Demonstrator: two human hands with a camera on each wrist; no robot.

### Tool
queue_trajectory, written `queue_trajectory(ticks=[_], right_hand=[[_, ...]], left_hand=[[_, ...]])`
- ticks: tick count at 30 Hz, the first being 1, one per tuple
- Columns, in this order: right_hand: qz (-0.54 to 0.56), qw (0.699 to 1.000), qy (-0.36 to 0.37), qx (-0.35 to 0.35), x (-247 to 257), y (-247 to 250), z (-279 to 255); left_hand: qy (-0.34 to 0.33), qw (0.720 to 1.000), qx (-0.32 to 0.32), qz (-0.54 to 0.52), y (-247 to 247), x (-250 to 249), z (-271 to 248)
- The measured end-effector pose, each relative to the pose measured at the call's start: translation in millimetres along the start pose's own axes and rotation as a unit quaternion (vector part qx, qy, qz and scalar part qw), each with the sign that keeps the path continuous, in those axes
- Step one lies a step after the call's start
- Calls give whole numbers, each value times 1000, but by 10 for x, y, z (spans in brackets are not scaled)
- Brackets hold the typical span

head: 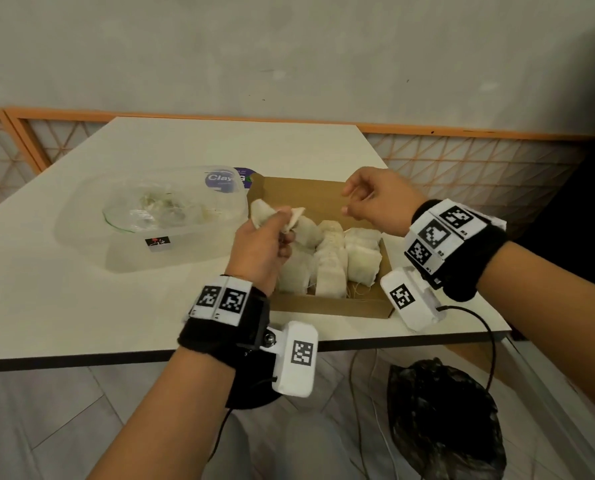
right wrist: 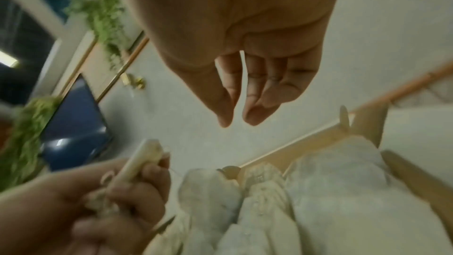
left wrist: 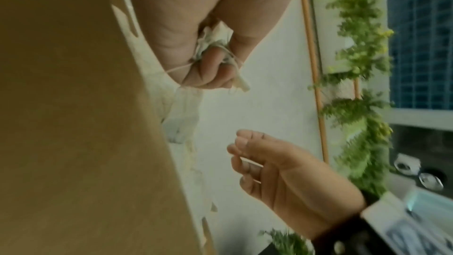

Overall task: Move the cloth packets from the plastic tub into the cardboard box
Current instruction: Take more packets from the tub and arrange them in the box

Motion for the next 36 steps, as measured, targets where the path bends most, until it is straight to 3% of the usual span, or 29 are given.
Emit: queue_trajectory(ticks=[2, 4, 6, 8, 12, 15, 24, 28, 32, 36], right_hand=[[-68, 996, 46, 17, 140, -92, -16], [-127, 985, 84, 85, 292, -270, -72], [-174, 967, 103, 156, 383, -477, -117], [-204, 956, 112, 180, 466, -596, -129], [-233, 945, 141, 180, 613, -640, -141], [-199, 961, 104, 162, 586, -568, -88], [9, 995, -15, 96, 225, -77, 19], [-94, 988, 35, 114, 176, 13, -63], [-202, 969, 94, 110, 106, -4, -128], [-214, 971, 72, 76, -93, 74, -103]], left_hand=[[40, 997, 9, -70, 68, -15, 28], [71, 992, 24, -103, 85, -8, 37], [79, 991, 35, -102, 73, -17, 29], [78, 991, 57, -92, 46, -31, 4], [83, 987, 123, -58, -58, -106, -67], [94, 983, 158, -28, -143, -189, -107], [95, 992, 45, -77, 153, -209, 142], [69, 989, 12, -128, 168, -177, 154], [64, 985, 25, -157, 158, -124, 141], [67, 979, 37, -190, 162, -106, 126]])
Point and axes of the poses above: each hand's wrist, its own z-axis towards the middle knuckle, its own y-axis out of the back of the hand, x = y × z, the point moved 6 cm from there along z, towards the middle knuckle, and after that the axes turned 12 degrees about -x, right-handed, at the moved point
